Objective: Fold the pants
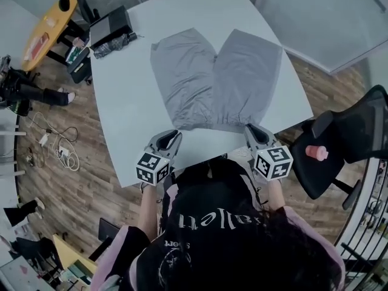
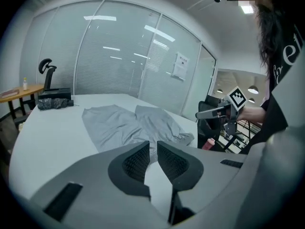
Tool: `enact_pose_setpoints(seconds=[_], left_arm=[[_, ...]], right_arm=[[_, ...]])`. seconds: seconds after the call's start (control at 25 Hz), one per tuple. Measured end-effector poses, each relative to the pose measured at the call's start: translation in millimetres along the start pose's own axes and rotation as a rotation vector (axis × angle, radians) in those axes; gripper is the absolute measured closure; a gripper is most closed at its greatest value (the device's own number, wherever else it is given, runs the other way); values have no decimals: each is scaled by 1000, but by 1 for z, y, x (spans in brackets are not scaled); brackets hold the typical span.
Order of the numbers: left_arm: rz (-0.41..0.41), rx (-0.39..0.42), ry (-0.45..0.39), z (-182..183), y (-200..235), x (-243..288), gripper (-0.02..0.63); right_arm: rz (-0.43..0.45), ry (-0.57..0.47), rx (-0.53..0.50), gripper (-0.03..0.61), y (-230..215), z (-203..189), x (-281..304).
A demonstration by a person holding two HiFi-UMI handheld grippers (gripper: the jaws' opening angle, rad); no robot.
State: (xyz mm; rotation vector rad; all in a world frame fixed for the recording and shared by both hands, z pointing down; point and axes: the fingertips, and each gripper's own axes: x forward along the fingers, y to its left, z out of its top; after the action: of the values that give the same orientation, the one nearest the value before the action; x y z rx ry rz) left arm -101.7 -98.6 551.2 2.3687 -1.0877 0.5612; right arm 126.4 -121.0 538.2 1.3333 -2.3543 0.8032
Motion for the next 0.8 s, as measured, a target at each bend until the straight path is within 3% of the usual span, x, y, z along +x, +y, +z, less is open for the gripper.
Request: enact_pose_setpoints(seconds=[0.08, 0.24, 0.36, 0.48, 0.8], left_arm=[[1, -13, 44, -15, 6, 9, 555], [10, -42, 131, -38, 20, 25, 469], [39, -74, 188, -55, 33, 36, 431], [58, -110, 234, -70, 45, 44, 394], [64, -209, 294, -94, 55, 60, 376]], right_arm=[[-12, 28, 25, 545, -13, -11, 4], [-18, 84, 58, 541, -32, -34, 12], [-20, 135, 78, 454, -45, -53, 19], [-48, 169, 102, 426, -56, -68, 22], [-125, 235, 197, 367, -77, -105, 29]])
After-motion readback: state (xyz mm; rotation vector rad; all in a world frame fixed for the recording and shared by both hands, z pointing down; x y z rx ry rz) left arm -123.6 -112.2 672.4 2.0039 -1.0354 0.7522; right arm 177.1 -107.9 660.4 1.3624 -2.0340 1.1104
